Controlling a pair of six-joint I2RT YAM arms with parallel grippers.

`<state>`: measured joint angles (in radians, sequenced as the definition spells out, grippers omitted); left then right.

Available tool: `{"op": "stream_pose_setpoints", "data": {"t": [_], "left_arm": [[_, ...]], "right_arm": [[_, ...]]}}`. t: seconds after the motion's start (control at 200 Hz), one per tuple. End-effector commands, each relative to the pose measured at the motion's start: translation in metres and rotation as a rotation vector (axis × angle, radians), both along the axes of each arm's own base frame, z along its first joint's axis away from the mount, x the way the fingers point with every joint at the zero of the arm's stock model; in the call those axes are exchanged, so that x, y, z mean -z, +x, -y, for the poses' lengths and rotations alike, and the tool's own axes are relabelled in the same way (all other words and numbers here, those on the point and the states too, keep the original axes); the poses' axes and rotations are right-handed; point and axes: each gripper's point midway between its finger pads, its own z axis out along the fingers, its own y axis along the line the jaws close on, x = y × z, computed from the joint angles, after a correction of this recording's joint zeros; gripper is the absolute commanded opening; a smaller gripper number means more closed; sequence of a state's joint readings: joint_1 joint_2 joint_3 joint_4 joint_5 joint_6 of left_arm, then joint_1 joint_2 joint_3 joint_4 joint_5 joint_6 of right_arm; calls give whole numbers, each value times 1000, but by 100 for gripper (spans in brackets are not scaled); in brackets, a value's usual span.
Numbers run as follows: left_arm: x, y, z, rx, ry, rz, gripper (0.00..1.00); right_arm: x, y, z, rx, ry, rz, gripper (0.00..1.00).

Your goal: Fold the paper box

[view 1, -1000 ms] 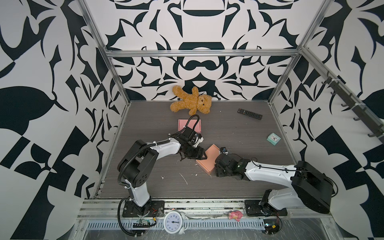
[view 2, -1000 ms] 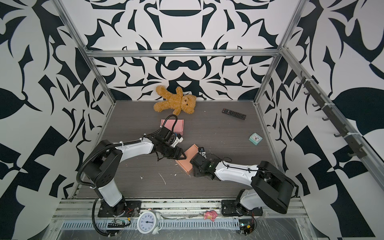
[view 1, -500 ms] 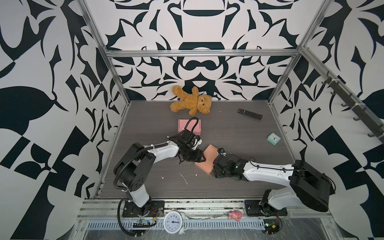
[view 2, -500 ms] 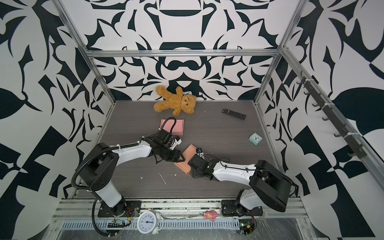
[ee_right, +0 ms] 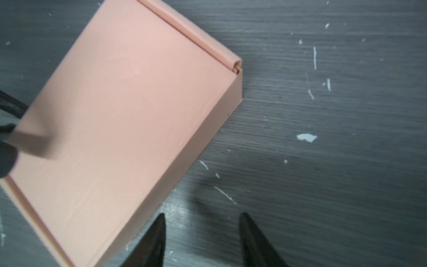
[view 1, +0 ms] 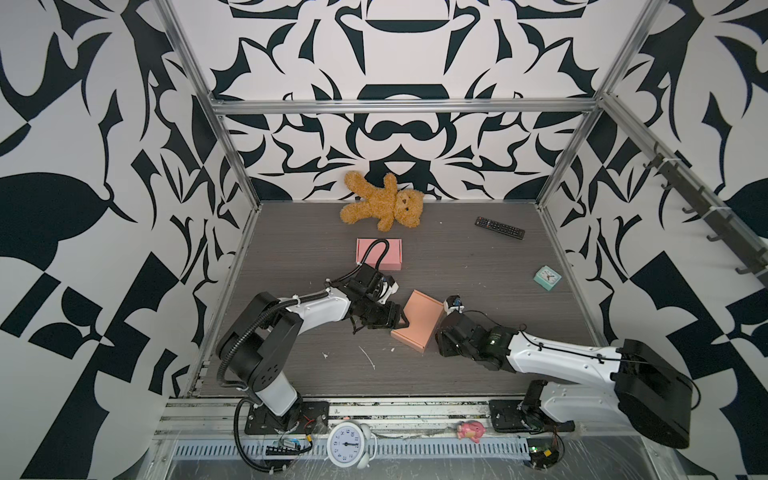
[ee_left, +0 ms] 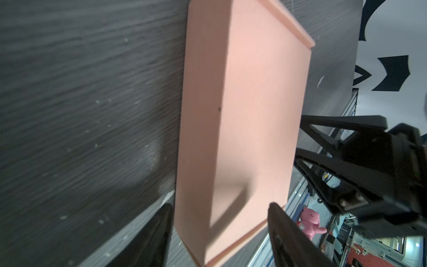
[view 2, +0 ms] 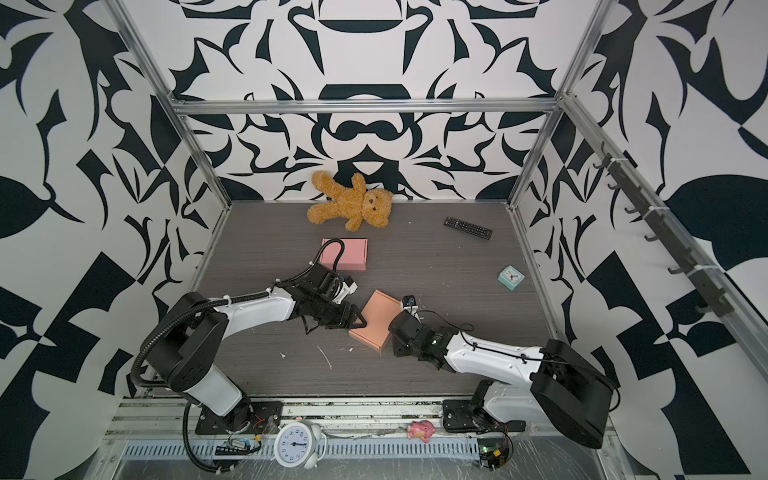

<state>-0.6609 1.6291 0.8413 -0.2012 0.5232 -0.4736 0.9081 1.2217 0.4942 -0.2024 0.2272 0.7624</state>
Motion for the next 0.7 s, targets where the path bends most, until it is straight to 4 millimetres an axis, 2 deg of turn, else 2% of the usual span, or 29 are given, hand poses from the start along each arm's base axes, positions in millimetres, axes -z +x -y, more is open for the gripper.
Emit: {"op": "stream_pose_setpoints", "data": {"t": [0.0, 0.18, 0.445, 0.695], "left_arm": [[-13, 3, 2, 2, -32, 7, 68], [-16, 11, 3, -7, -33, 9, 68], [-20, 32, 17, -1, -55, 28, 68], [-12, 56, 30, -1, -57, 25, 68]], "right_arm": [[-9, 10, 5, 4, 16, 17, 36], [-12, 21, 0, -3, 95, -12, 24], [-12, 40, -1, 36, 189, -17, 16], [-7, 54, 3, 74, 209, -19, 14]]}}
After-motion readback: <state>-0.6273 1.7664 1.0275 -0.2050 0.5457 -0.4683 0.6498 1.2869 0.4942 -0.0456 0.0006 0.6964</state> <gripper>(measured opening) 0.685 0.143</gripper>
